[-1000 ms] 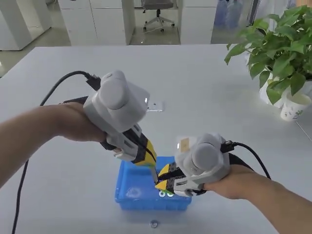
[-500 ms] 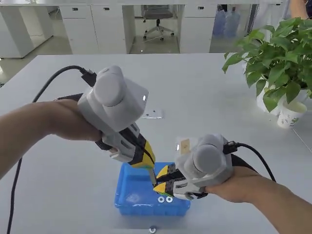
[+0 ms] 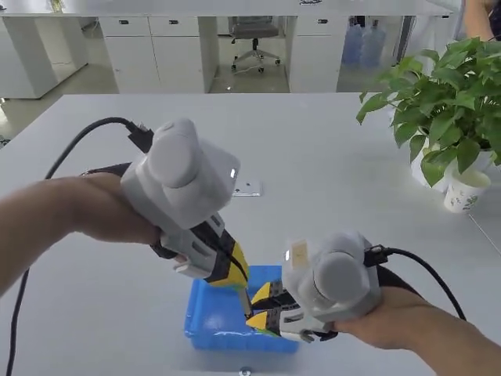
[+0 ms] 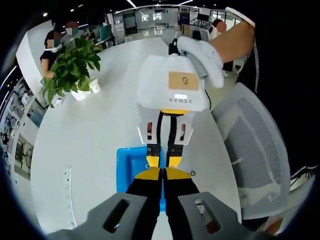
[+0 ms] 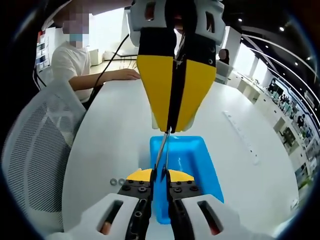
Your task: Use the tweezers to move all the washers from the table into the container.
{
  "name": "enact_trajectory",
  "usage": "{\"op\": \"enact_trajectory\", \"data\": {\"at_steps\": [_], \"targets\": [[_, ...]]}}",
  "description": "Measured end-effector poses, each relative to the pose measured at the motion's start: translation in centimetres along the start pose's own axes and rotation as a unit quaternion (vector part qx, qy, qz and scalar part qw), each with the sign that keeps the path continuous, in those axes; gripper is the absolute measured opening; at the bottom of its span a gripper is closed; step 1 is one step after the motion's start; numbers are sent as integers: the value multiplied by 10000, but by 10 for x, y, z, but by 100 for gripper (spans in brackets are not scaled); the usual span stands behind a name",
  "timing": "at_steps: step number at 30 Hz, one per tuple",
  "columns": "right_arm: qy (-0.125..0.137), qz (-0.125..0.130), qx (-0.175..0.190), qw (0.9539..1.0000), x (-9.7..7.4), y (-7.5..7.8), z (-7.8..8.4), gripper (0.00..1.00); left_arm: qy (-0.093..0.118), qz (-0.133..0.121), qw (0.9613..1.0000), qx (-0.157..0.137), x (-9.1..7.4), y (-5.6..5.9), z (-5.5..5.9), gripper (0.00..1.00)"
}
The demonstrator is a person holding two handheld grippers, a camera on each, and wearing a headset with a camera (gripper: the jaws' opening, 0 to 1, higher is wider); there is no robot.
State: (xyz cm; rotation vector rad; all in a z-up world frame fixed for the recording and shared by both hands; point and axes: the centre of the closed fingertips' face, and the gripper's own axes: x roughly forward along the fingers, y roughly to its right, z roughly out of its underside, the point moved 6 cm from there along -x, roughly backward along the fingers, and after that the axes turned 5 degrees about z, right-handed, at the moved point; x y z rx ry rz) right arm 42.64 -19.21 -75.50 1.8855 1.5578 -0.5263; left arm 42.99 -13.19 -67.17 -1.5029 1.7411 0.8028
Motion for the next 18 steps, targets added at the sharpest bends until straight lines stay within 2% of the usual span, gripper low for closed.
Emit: {"op": "enact_trajectory", "data": {"at_steps": [9, 18], "targets": [[59, -94, 214, 9997, 3, -23, 8, 10, -73, 182, 9998, 1, 11, 19, 8, 3], [94, -132, 298, 9994, 8, -40, 13, 11, -95, 297, 9995, -11, 20, 31, 14, 3]]}}
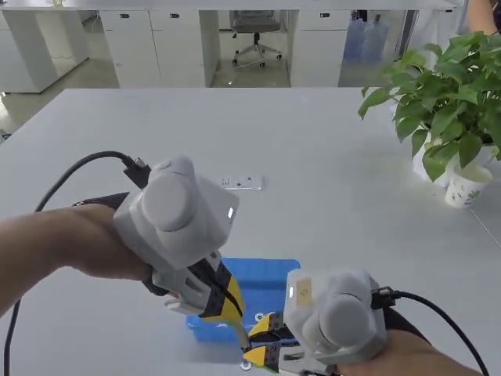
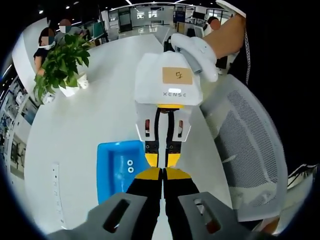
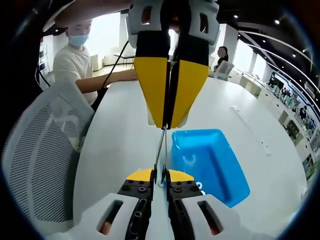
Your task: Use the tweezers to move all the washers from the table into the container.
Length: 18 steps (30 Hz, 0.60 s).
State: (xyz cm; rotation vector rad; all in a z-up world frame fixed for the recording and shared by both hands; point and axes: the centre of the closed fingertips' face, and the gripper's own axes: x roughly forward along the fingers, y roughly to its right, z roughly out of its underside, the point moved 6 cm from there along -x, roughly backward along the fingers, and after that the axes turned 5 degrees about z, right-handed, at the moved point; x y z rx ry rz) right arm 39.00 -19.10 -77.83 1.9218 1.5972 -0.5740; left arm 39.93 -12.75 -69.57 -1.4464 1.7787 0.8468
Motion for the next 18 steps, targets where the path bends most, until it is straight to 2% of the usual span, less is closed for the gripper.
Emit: {"op": "enact_trajectory", "data": {"at_steps": [18], "targets": [[-21, -168, 64, 9998, 10, -33, 12, 11, 79, 125, 9999, -80, 21, 26, 11, 2]]}}
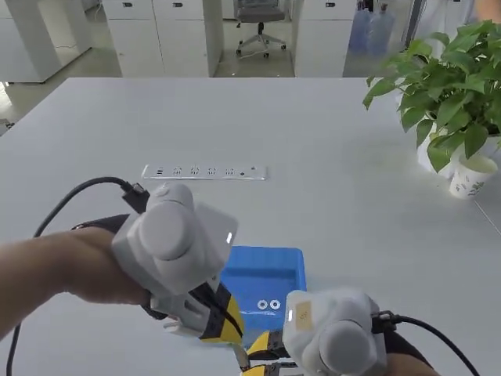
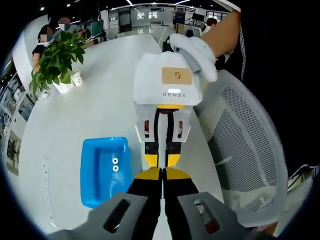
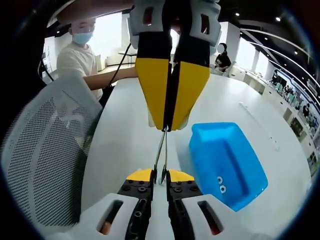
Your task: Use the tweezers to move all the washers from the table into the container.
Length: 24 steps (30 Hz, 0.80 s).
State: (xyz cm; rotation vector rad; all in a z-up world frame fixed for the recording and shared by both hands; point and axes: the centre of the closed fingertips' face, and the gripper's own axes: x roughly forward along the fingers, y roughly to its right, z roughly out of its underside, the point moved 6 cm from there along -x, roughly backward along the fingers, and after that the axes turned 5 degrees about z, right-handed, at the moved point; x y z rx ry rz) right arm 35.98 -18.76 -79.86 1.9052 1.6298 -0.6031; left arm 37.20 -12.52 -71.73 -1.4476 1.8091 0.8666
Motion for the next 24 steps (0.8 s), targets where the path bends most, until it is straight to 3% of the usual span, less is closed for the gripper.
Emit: {"op": "enact_trajectory", "data": {"at_steps": [24], "targets": [[-43, -123, 46, 9999, 12, -15, 7, 11, -74, -5, 10000, -66, 13, 14, 10, 2]]}}
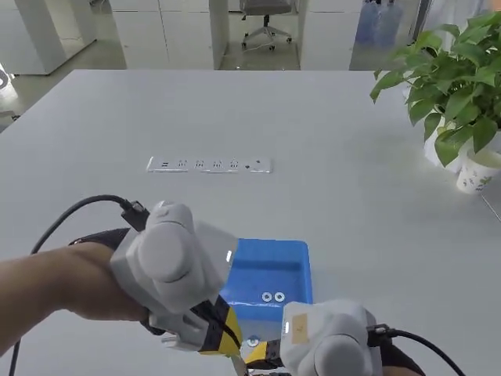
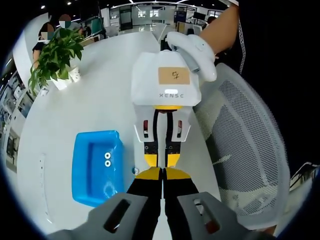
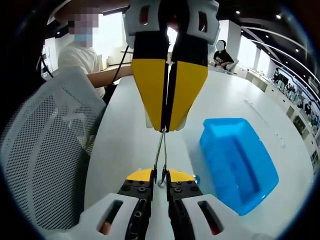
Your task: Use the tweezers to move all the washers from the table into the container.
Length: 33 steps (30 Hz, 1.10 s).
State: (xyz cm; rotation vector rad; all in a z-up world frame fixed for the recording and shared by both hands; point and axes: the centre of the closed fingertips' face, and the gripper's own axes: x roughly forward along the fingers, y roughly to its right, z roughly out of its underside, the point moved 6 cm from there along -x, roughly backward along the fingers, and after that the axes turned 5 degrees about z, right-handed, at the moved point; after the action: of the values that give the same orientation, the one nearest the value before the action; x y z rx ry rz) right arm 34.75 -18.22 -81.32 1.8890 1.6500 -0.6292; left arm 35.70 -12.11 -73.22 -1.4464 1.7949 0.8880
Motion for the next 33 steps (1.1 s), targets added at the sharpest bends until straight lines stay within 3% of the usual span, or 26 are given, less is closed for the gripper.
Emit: {"op": "enact_trajectory", "data": {"at_steps": [26, 33], "targets": [[-33, -44, -18, 10000, 1, 1, 2, 11, -104, 19, 9999, 84, 4, -1, -3, 2], [-43, -24, -16, 10000, -1, 1, 4, 11, -60, 41, 9999, 132, 7, -2, -8, 2]]}}
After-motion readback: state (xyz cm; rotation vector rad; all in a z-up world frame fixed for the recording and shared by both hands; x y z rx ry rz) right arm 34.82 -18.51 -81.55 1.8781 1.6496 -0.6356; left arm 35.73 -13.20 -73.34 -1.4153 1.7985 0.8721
